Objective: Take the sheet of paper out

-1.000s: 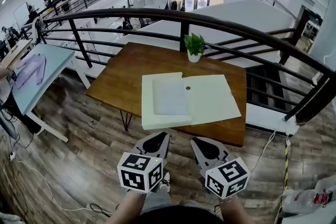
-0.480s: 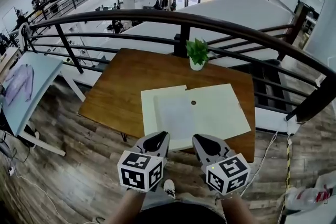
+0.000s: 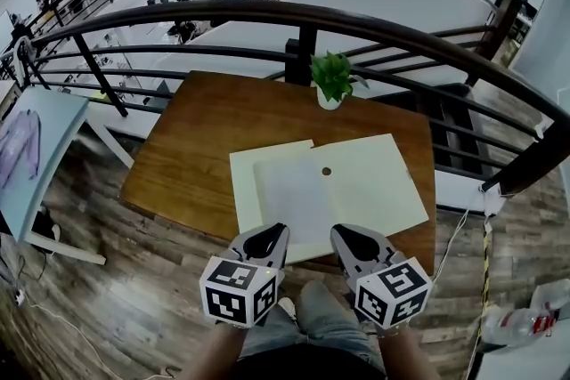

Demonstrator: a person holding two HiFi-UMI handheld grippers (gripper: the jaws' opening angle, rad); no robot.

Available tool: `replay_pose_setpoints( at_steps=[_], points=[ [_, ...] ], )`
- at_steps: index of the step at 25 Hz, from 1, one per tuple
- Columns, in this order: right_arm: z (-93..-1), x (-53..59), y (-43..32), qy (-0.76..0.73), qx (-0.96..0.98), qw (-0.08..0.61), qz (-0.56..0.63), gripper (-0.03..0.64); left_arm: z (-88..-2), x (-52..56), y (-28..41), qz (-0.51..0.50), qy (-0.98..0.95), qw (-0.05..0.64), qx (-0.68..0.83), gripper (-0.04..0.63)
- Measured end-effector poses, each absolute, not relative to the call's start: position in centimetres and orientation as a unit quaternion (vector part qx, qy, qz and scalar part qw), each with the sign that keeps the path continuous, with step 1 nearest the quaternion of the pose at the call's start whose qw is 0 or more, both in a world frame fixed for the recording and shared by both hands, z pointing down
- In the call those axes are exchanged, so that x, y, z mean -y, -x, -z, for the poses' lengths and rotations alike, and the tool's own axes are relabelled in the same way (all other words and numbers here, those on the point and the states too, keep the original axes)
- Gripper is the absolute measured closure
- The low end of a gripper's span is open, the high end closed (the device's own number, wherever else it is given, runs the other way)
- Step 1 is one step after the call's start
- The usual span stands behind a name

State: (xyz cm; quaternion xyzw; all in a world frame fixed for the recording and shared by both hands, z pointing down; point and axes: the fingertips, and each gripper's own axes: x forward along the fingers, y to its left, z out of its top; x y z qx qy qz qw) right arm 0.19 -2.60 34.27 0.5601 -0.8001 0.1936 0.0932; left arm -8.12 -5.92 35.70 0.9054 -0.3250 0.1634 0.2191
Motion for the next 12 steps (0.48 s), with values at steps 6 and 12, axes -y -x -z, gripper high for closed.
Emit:
replay_pose_setpoints(
  at_steps=[6,12],
  points=[
    [-35.8,4.5,-1.6,-0.553,0.801,0.096,-0.209,0.589,-36.7,7.1,6.8,-0.177,-0.902,0.222,0.325,0.563],
    [-37.3,6.8,-3.0,-0.535,0.807,0.106,-0.228,0.589,-38.3,9.3,6.0,-0.187,-0.889,0.239,0.343,0.563]
  ],
)
